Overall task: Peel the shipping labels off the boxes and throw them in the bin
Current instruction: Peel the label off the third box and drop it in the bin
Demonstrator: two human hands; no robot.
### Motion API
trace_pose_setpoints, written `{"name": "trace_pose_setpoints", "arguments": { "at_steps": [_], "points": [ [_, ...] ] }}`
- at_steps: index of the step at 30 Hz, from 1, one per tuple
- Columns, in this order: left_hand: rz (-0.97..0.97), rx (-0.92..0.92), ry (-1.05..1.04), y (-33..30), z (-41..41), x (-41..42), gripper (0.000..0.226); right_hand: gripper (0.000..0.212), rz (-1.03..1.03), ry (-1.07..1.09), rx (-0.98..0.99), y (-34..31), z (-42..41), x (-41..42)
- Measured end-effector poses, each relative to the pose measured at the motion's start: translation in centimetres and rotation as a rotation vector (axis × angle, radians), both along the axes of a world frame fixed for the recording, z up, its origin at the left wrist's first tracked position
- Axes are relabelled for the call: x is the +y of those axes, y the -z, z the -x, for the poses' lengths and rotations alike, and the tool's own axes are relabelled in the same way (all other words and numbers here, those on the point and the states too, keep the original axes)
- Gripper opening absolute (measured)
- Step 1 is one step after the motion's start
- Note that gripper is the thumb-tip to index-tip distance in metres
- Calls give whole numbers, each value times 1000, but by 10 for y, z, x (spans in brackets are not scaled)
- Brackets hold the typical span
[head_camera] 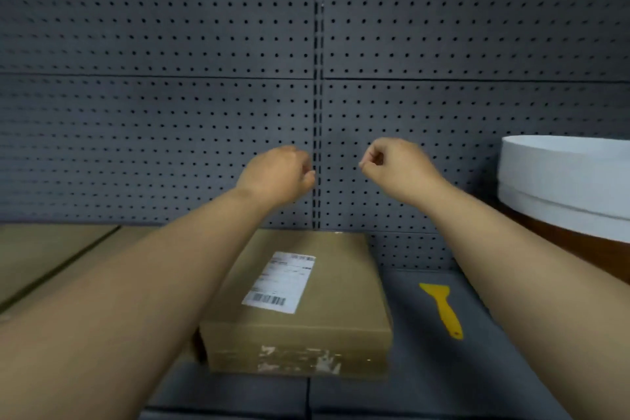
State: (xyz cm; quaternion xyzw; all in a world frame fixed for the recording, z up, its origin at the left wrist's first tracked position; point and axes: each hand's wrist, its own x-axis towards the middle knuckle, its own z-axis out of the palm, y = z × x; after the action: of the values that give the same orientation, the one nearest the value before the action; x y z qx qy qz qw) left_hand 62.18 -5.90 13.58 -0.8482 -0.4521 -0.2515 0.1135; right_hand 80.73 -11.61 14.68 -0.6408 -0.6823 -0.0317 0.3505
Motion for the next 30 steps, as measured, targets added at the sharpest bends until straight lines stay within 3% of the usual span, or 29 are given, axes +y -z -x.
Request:
{"name": "trace_pose_setpoints", "arguments": {
  "at_steps": [9, 17, 24, 30],
  "points": [
    [179, 7, -90, 70, 94, 11, 20, 14, 248, -102, 21, 79, 86, 48],
    [240, 66, 66, 115, 111, 15, 24, 20, 449, 152, -22, 117, 80, 56],
    [269, 99, 157, 133, 117, 11, 29, 25, 429, 254, -8, 132, 69, 49],
    [288, 44, 189, 139, 119, 10, 28, 31, 433, 155, -50, 130, 86, 51]
  ]
}}
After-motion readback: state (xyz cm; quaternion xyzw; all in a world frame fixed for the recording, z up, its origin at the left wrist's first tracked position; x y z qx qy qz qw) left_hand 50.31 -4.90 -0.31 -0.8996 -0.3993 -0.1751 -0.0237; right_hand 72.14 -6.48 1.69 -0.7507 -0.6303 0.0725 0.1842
